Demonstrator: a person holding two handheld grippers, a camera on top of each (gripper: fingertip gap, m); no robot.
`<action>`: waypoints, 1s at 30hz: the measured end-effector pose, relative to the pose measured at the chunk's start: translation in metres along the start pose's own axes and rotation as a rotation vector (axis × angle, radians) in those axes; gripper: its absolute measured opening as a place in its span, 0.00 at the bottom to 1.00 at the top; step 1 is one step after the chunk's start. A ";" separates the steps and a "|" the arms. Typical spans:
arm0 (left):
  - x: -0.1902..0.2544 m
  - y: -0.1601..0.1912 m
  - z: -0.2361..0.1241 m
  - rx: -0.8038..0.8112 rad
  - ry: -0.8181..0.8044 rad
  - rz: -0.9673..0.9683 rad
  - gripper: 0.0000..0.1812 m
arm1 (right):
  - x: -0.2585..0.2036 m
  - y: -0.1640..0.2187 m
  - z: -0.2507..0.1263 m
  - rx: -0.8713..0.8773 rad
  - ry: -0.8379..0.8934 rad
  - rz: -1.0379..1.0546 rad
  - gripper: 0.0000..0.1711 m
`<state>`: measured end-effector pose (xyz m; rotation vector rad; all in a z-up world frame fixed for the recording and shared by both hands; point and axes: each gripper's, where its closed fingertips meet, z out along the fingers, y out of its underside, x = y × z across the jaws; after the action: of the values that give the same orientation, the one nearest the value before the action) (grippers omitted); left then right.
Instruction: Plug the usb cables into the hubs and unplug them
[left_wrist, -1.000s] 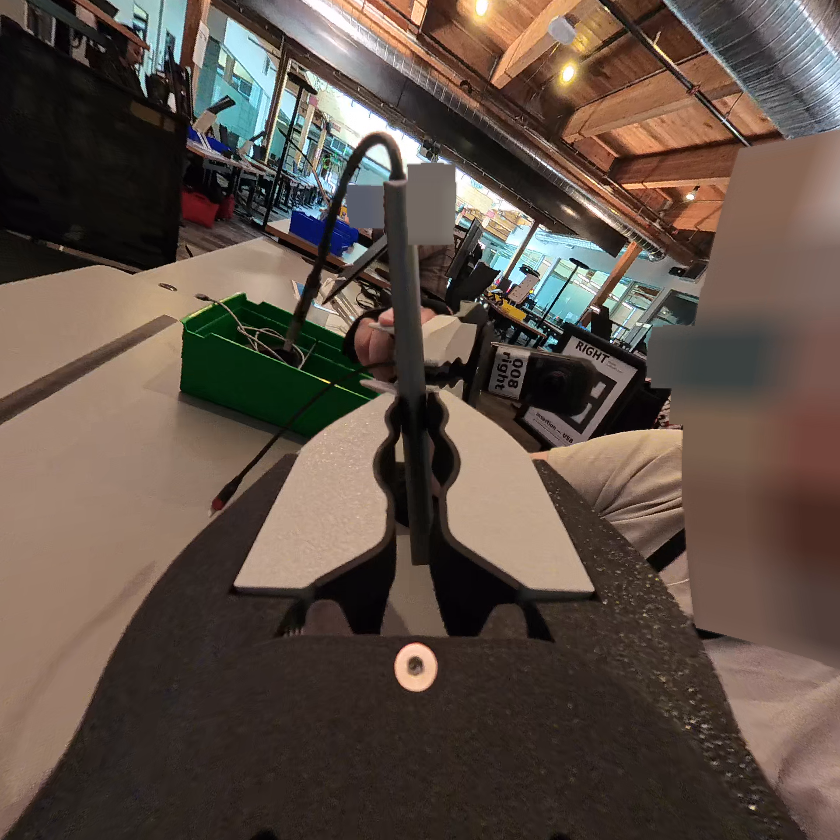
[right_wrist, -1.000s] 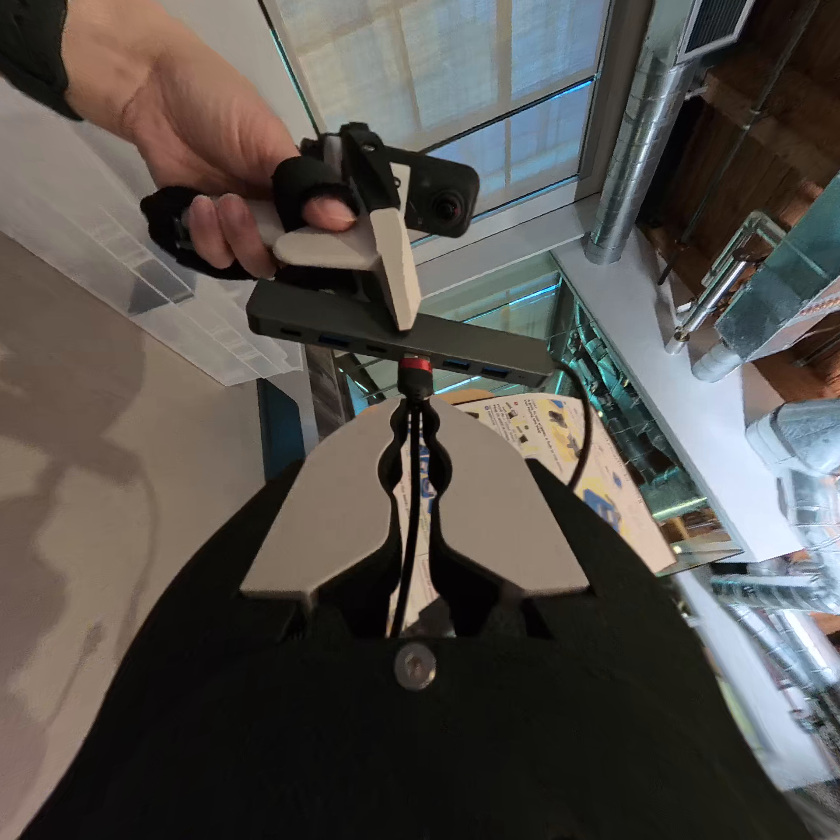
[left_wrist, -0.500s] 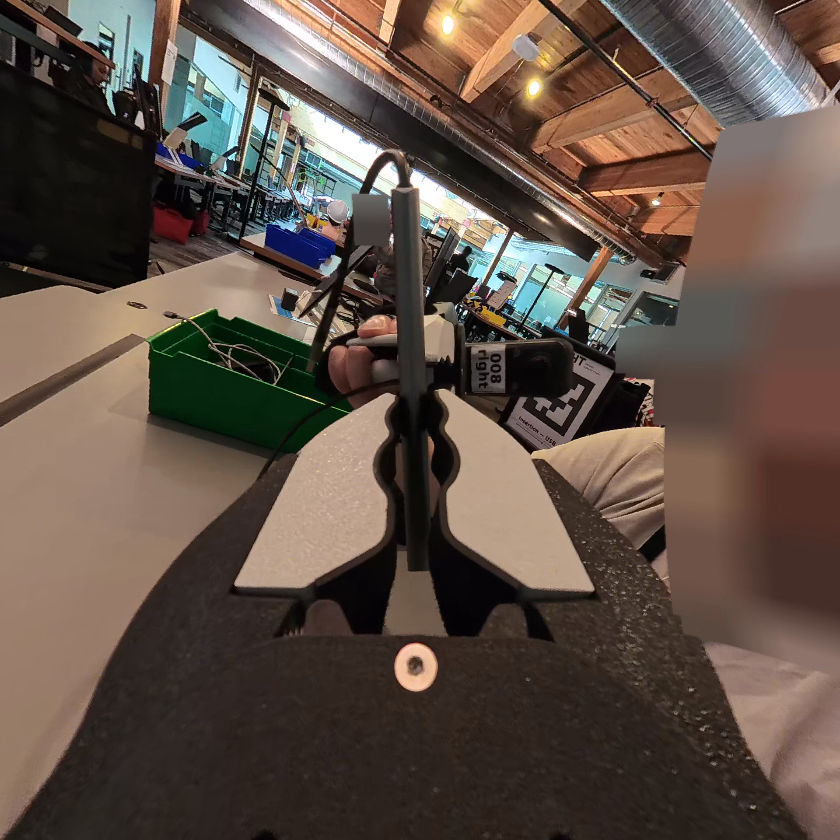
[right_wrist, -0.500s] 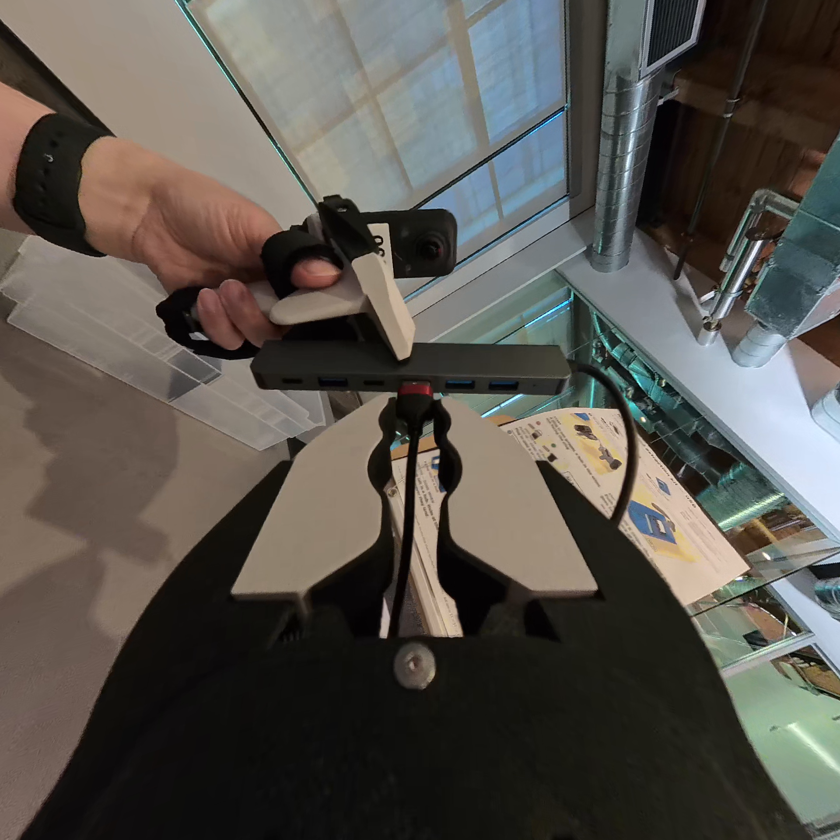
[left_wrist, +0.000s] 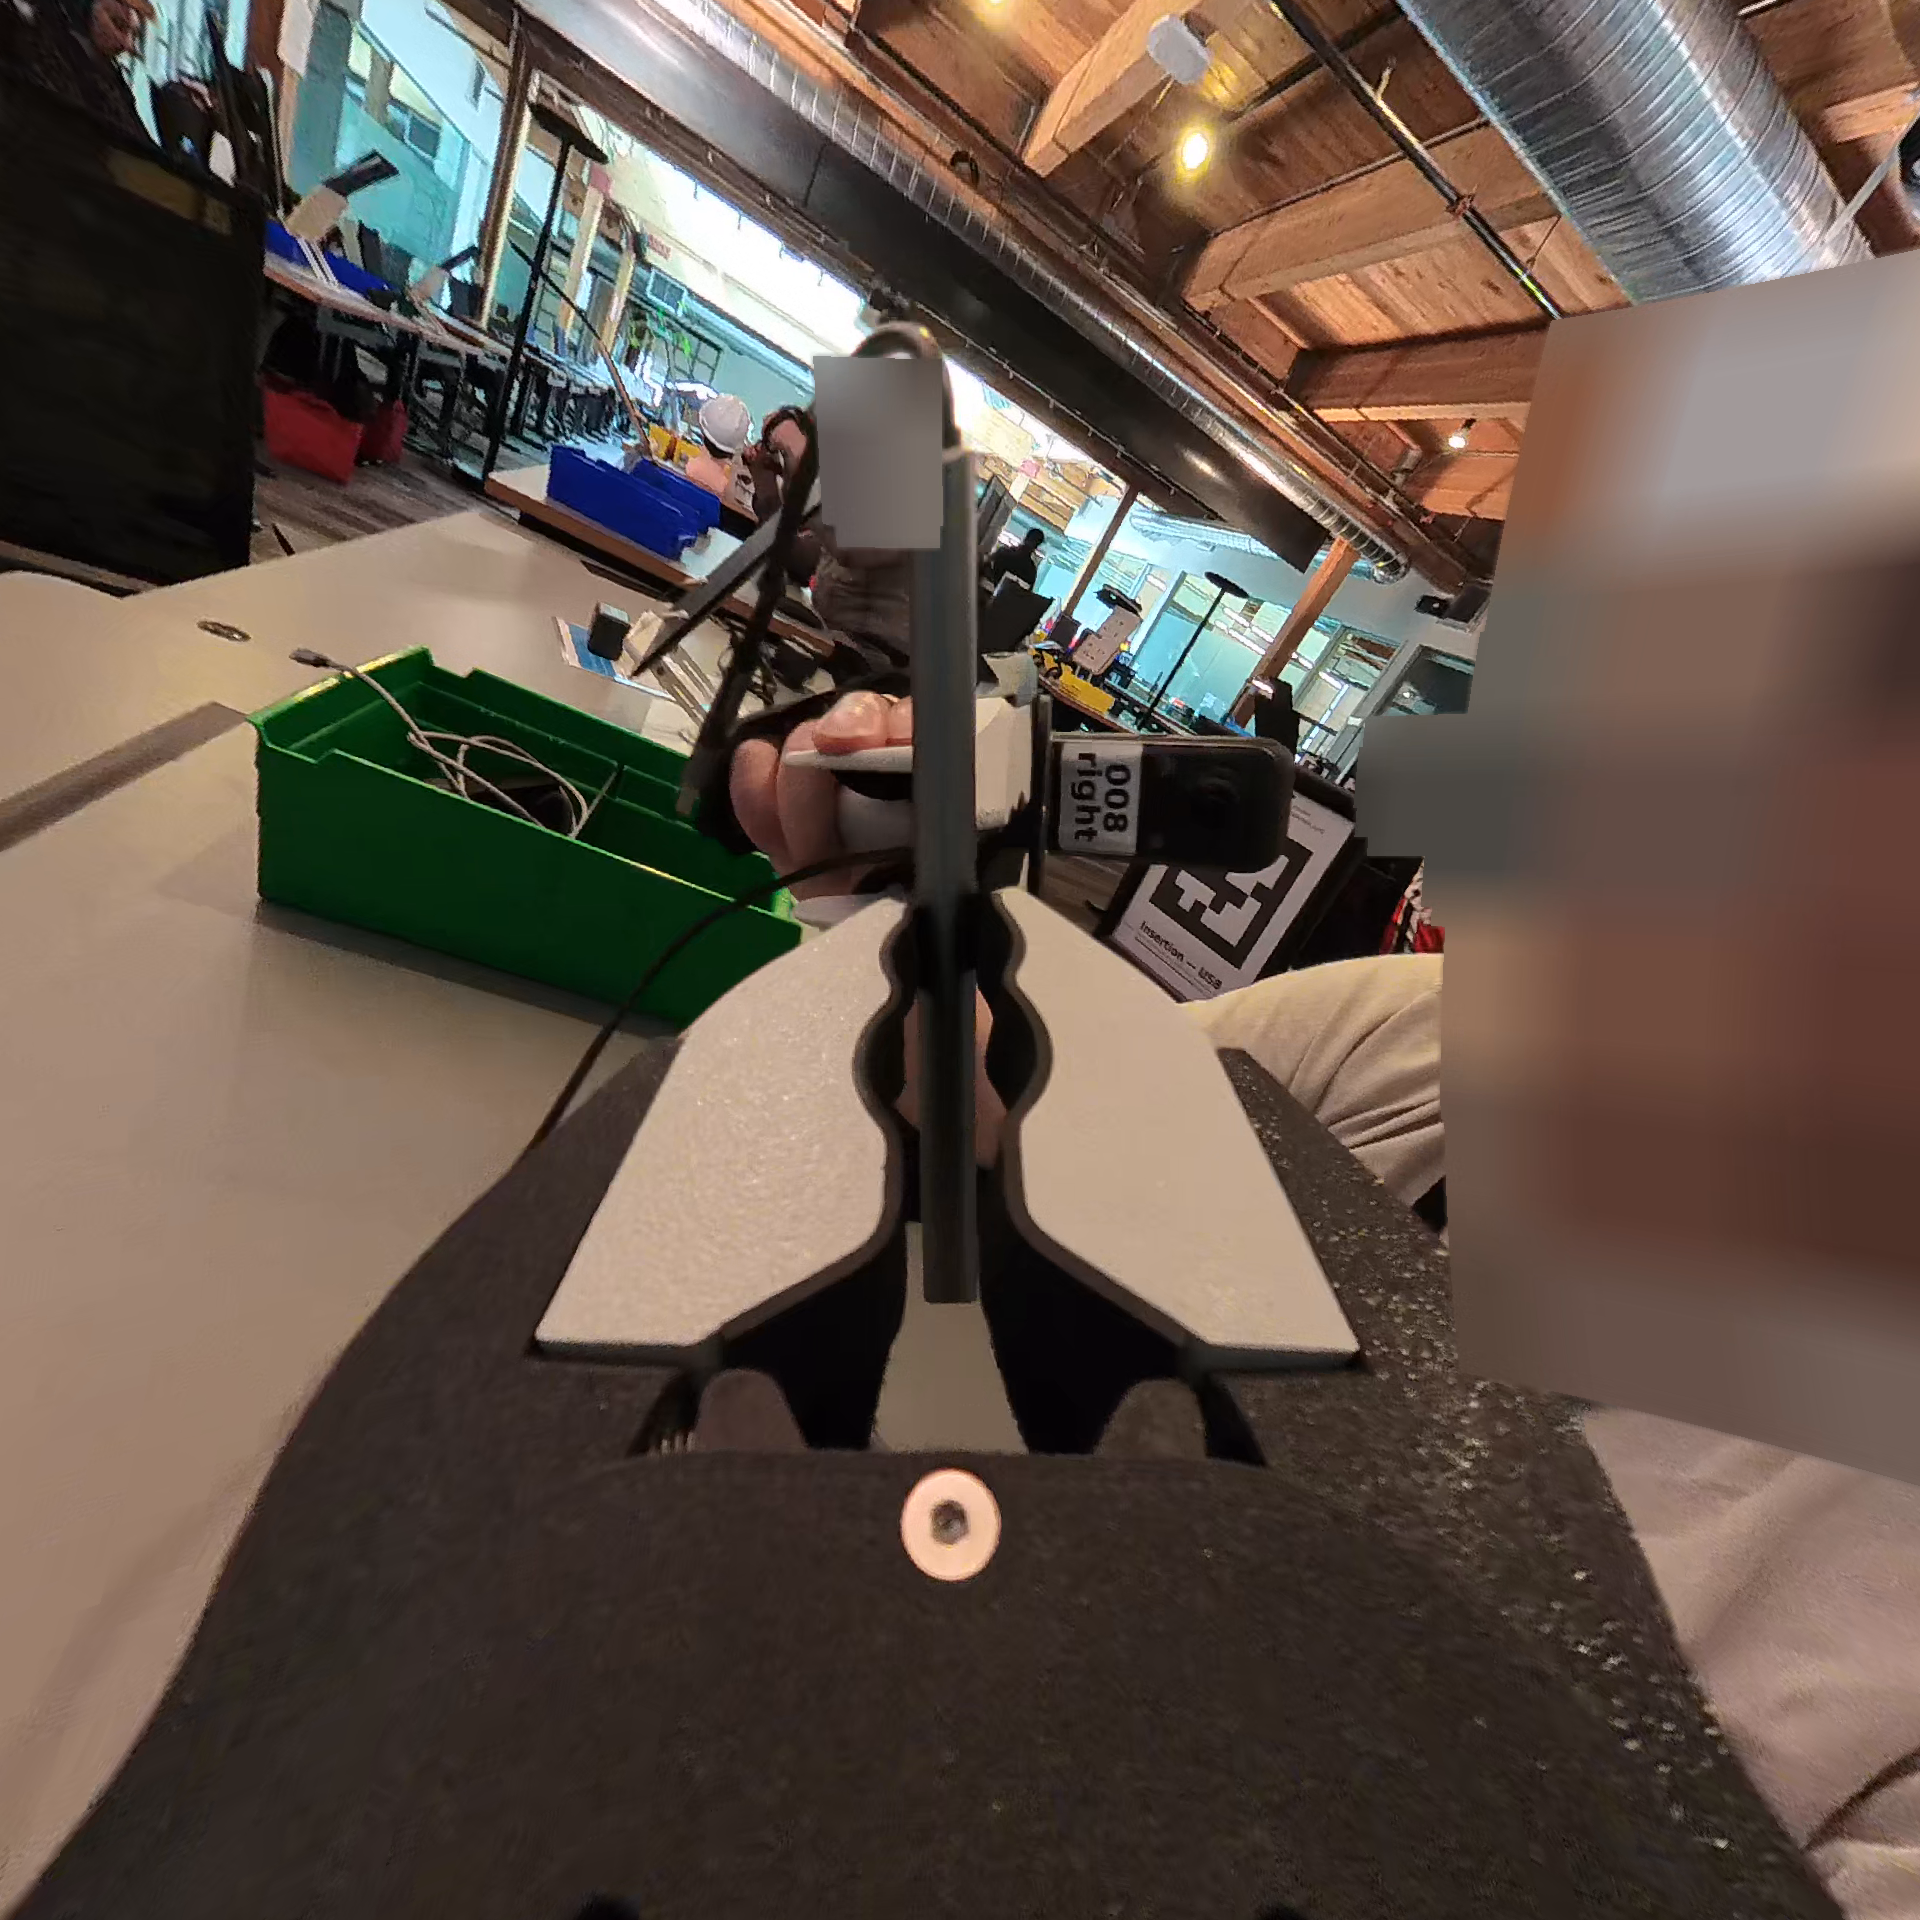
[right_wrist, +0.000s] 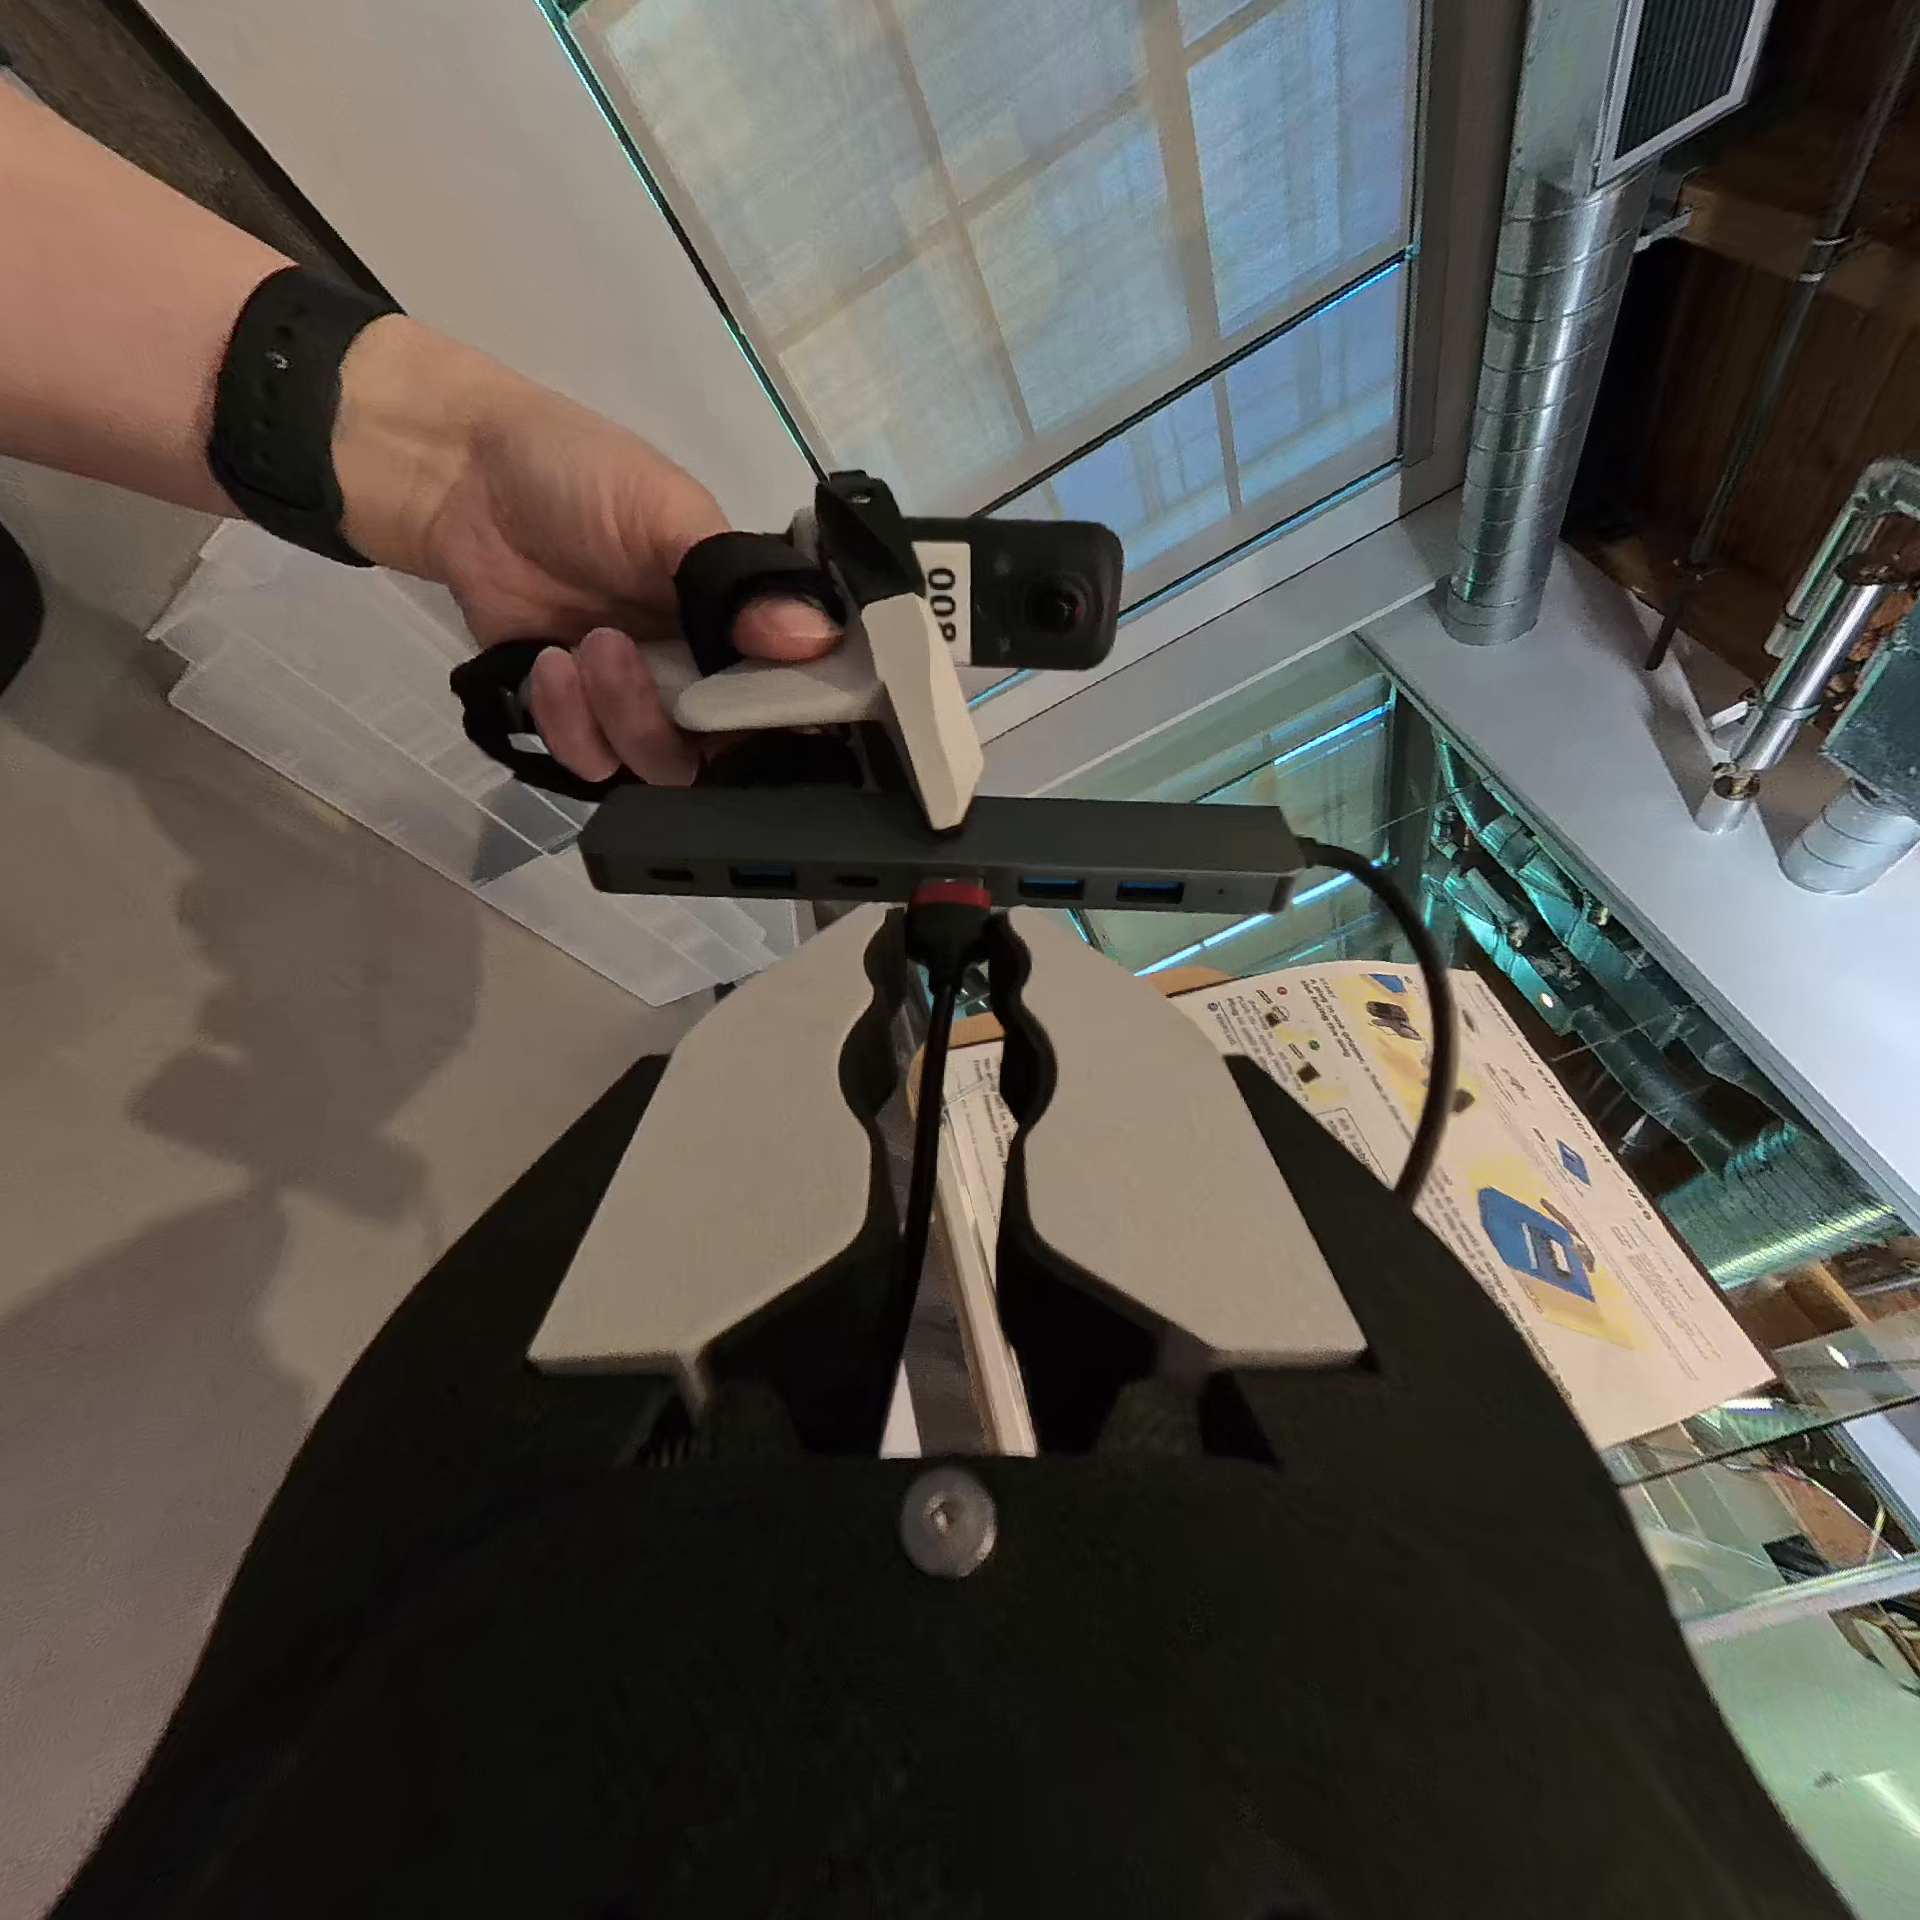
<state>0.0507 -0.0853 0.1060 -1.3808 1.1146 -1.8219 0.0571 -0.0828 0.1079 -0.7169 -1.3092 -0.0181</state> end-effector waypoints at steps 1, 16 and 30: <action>0.002 0.002 0.001 -0.009 0.009 -0.008 0.06 | -0.001 -0.002 -0.001 0.011 -0.008 0.001 0.09; 0.007 0.004 0.006 -0.033 -0.034 0.020 0.06 | -0.002 -0.006 -0.005 0.001 -0.044 0.027 0.09; 0.000 0.018 0.001 -0.112 -0.048 -0.043 0.06 | -0.015 -0.001 0.000 -0.005 -0.090 0.050 0.09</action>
<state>0.0516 -0.0942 0.0906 -1.5160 1.1862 -1.7703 0.0521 -0.0890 0.0956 -0.7614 -1.3776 0.0517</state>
